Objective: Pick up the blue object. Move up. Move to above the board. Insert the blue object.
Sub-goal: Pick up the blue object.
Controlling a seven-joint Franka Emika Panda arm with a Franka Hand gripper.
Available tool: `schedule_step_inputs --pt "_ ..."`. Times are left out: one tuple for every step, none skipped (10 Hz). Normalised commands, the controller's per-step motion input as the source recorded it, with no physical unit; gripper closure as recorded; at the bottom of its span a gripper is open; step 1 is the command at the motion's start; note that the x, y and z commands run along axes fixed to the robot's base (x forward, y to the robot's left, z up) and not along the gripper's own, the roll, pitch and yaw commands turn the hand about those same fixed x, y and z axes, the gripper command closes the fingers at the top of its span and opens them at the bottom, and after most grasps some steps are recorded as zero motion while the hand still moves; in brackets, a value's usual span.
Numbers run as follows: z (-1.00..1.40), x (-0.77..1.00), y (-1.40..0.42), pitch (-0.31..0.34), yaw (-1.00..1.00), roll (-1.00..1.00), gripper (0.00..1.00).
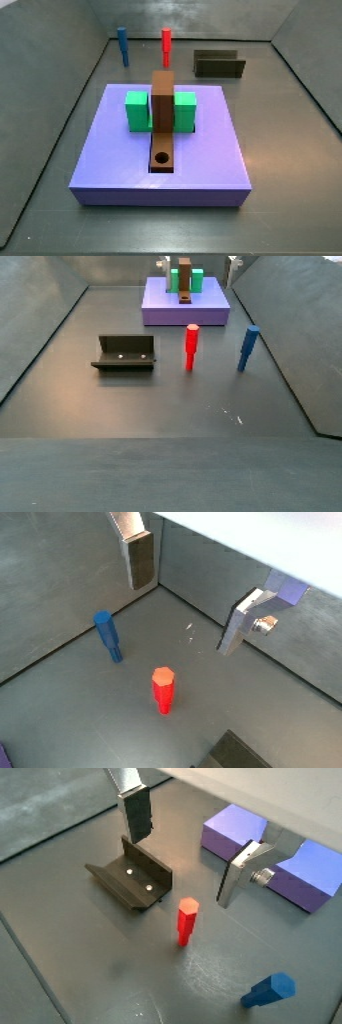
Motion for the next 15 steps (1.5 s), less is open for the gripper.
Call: schedule_step_inputs --pt "-0.05 -0.03 0.0 -0.017 0.0 0.0 0.0" --pt "-0.02 -0.52 0.04 -0.24 0.0 -0.19 0.0" --pt "-0.05 -0.65 0.01 -0.307 -0.1 -0.24 0.0" --pt "-0.08 -0.62 0.0 -0.296 -0.11 -0.28 0.0" --pt "-0.07 -0.47 0.0 -0.27 0.0 -0.3 0.0" --pt "0.0 -0.28 -0.13 -0.164 0.0 -0.12 0.0" --pt "-0.13 -0.06 -0.21 -0.03 0.0 0.0 0.0" --pt "-0.29 -0.2 -0.27 -0.083 -0.08 0.0 0.0" --pt "-0.34 -0.4 -0.23 -0.154 -0.15 0.0 0.0" --pt "-0.38 -0.38 -0.13 -0.13 0.0 0.0 0.0" --pt "-0.41 -0.4 -0.08 -0.101 0.0 0.0 0.0" --pt "-0.41 -0.38 -0.04 -0.076 0.0 0.0 0.0" --pt "-0.4 -0.37 0.0 -0.077 0.0 0.0 0.0" --pt "-0.39 -0.3 0.0 -0.067 0.0 0.0 0.0" --pt "-0.37 -0.28 0.0 -0.059 0.0 0.0 0.0"
